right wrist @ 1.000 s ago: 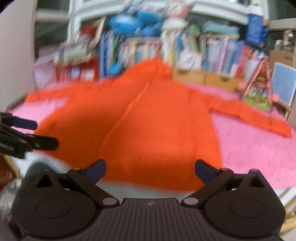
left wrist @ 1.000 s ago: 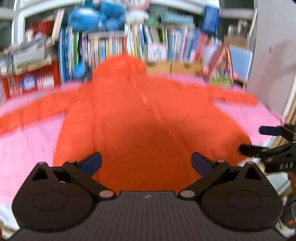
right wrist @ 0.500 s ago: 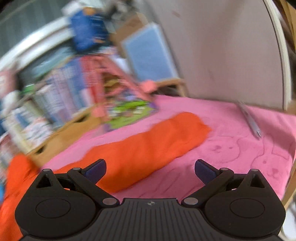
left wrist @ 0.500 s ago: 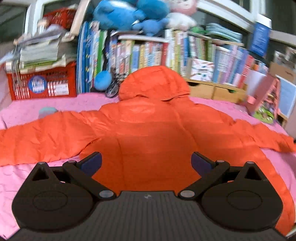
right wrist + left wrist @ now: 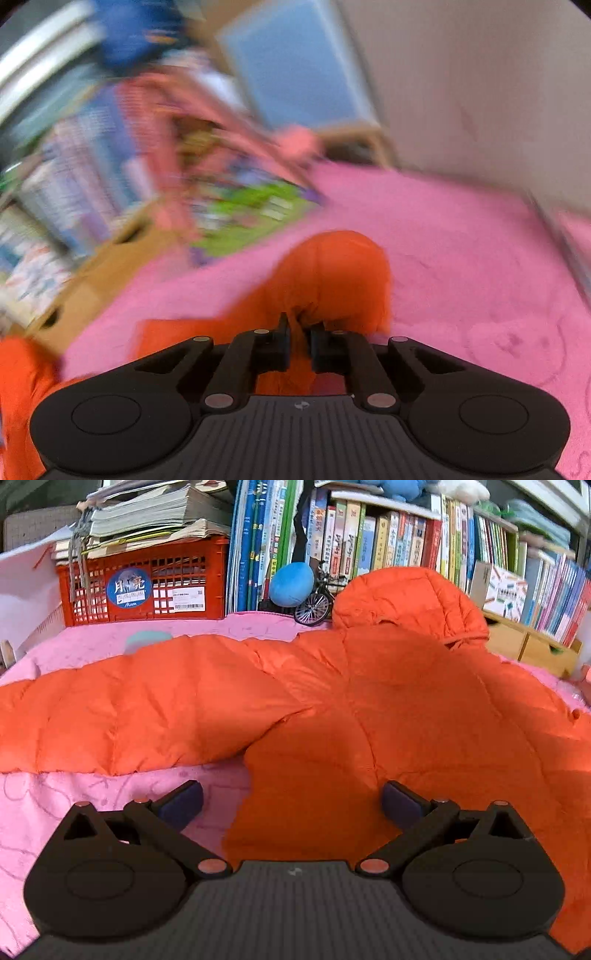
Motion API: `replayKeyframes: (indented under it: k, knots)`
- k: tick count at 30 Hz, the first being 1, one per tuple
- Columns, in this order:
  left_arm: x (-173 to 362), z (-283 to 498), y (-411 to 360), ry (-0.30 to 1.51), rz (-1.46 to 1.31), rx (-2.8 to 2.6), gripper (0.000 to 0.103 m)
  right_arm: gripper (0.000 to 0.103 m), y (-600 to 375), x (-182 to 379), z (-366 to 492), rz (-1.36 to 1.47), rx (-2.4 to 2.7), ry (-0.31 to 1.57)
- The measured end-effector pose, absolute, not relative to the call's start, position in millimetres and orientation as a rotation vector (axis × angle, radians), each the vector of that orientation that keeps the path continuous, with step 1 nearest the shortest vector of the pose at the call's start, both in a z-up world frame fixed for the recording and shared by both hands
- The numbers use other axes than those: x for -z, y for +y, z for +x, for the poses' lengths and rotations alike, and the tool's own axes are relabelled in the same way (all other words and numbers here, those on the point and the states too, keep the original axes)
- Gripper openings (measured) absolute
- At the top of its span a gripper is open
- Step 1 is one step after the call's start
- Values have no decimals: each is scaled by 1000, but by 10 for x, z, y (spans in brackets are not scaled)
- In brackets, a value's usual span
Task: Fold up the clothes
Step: 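Grasp the orange jacket sleeve cuff with the right gripper and lift it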
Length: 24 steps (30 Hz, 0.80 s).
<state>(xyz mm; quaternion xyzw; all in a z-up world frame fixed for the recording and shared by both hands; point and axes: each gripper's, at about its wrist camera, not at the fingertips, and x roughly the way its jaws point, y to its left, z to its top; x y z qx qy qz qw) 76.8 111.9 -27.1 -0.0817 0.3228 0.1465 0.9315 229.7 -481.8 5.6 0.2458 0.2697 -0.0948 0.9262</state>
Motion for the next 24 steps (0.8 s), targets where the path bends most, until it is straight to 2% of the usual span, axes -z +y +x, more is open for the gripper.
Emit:
replayKeyframes:
  k: [4, 8, 14, 19, 20, 22, 23, 24]
  knots:
    - [264, 785, 1105, 666, -160, -305, 103, 11, -3777, -668, 2128, 371, -109, 430]
    - [253, 808, 1156, 656, -186, -296, 103, 12, -2525, -928, 2086, 309, -497, 398]
    - [243, 773, 1181, 644, -213, -284, 103, 16, -934, -424, 2180, 210, -802, 576]
    - [242, 752, 1204, 633, -234, -277, 103, 21, -591, 17, 2296, 168, -823, 731]
    - [241, 755, 1201, 633, -234, -277, 103, 26, -636, 19, 2280, 176, -835, 737]
    - [244, 759, 1186, 636, -228, -280, 103, 51, -725, 24, 2248, 191, -859, 747]
    - [246, 760, 1182, 638, -225, -281, 103, 69, -770, 26, 2232, 199, -871, 752]
    - [247, 762, 1179, 639, -223, -283, 103, 76, -829, 9, 2213, 204, -877, 746]
